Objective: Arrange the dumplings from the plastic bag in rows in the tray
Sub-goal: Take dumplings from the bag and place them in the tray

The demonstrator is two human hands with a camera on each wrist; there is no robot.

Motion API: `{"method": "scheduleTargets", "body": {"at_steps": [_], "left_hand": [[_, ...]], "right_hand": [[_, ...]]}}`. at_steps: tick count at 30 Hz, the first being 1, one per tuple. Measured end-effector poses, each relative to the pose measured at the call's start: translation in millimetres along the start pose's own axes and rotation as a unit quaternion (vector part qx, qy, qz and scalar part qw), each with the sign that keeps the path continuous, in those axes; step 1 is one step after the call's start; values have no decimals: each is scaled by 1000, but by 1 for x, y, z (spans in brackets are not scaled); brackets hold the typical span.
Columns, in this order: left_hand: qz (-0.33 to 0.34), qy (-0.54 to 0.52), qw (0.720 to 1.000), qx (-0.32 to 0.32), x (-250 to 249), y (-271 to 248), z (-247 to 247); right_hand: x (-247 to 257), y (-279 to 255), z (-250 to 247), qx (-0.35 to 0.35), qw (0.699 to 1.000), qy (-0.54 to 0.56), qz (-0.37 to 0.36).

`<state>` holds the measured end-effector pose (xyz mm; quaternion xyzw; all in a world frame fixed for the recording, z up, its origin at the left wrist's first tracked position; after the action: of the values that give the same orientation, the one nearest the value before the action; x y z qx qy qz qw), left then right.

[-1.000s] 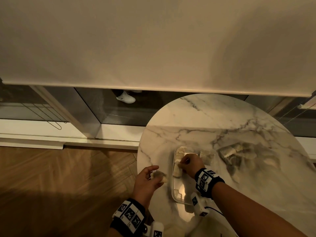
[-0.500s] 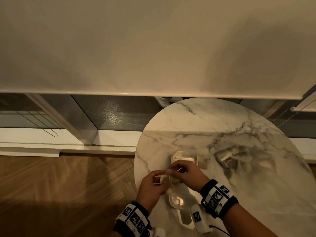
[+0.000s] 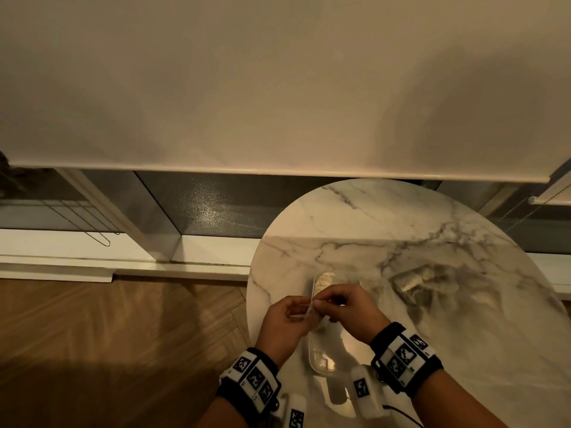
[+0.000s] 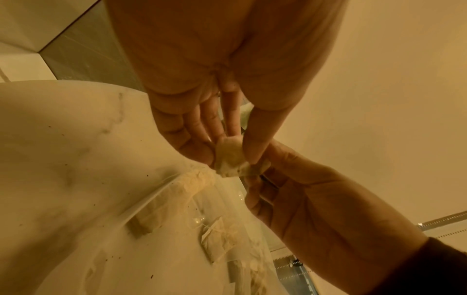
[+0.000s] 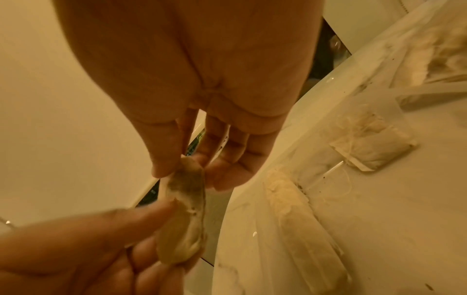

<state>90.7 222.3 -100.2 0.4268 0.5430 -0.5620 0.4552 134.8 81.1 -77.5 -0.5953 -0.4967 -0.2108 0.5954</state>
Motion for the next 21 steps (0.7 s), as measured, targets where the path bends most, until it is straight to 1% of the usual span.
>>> {"method": "scheduleTargets", "body": {"at_steps": [5,10,13,15,17,18,19,21], "left_hand": [[2,6,1000,6,6,-1,1],[10,-9,1000,-3,7,1,-1],[2,1,1000,-21,10,2,-5],[3,47,998,-41,14,2,-12],[9,149,988,-35,18,2,-16],[8,201,979,-19,23,2,-16],[1,242,970,0,29,2,-15],[-27,281,959,28,45,2,-13]], "right_hand": [[-1,2,-11,-18,998,51,20],[-5,2,-11,14,997,59,43],[-4,0,-19,2,998,50,40],[-8,2,-30,-42,998,-13,39],[-10,3,-40,-87,989,-111,37],[-13,4,-40,-83,987,-131,44],[-16,6,-37,-61,989,-123,55],[-25,10,-29,-14,990,-114,84]]}}
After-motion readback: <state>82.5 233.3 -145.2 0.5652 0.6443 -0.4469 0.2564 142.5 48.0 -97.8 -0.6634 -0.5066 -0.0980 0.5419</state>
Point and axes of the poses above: each hand's wrist, its own y-axis towards the middle knuckle, its own z-axis out of the palm, x = y × z, the point moved 10 cm from there along y, towards the middle knuckle, and after that the axes turned 13 degrees about z, right-handed, at the moved point
